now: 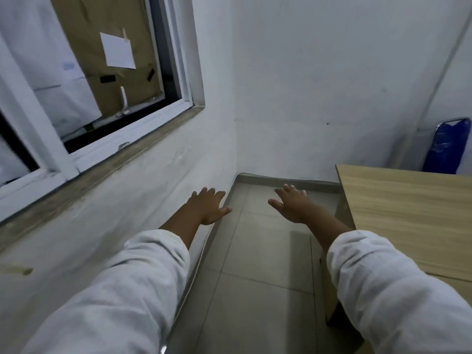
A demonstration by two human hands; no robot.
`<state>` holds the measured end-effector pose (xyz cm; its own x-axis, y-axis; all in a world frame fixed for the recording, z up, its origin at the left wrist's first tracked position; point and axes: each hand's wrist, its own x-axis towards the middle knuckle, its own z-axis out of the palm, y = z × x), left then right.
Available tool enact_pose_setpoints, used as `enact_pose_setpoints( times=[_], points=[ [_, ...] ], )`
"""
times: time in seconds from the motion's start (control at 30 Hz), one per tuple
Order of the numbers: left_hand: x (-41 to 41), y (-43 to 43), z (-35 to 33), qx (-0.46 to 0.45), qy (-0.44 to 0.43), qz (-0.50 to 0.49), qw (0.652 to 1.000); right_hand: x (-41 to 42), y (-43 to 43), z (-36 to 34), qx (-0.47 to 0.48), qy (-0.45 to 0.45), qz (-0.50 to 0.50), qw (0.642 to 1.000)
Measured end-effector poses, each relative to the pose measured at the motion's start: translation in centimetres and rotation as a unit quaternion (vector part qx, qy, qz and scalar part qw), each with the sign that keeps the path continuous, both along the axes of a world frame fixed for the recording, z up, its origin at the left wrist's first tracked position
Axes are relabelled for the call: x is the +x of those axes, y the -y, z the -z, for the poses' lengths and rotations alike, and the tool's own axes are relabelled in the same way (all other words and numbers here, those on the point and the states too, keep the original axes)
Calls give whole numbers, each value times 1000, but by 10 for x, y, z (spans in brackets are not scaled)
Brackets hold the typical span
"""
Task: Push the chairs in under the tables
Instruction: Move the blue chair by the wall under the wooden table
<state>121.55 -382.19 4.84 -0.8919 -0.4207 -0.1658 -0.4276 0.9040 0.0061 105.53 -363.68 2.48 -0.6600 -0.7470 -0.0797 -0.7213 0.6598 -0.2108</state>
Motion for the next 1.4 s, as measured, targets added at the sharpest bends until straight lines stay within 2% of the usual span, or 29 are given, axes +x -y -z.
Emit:
enact_pose_setpoints(
  times=[0.27,0.4,0.6,0.97,1.4],
  points=[
    [-137,111,1,-17,8,59,998,-116,86,4,-1,7,61,998],
    [-202,140,1,-16,11,87,996,-167,107,10,13,15,84,996],
    [-341,175,6,-7,3,126,992,-289,134,17,2,18,119,993],
    [-581,194,14,52,16,130,990,-513,154,13,25,58,144,988],
    [-845,188,42,79,31,222,971,-730,133,34,22,75,240,968]
  ],
)
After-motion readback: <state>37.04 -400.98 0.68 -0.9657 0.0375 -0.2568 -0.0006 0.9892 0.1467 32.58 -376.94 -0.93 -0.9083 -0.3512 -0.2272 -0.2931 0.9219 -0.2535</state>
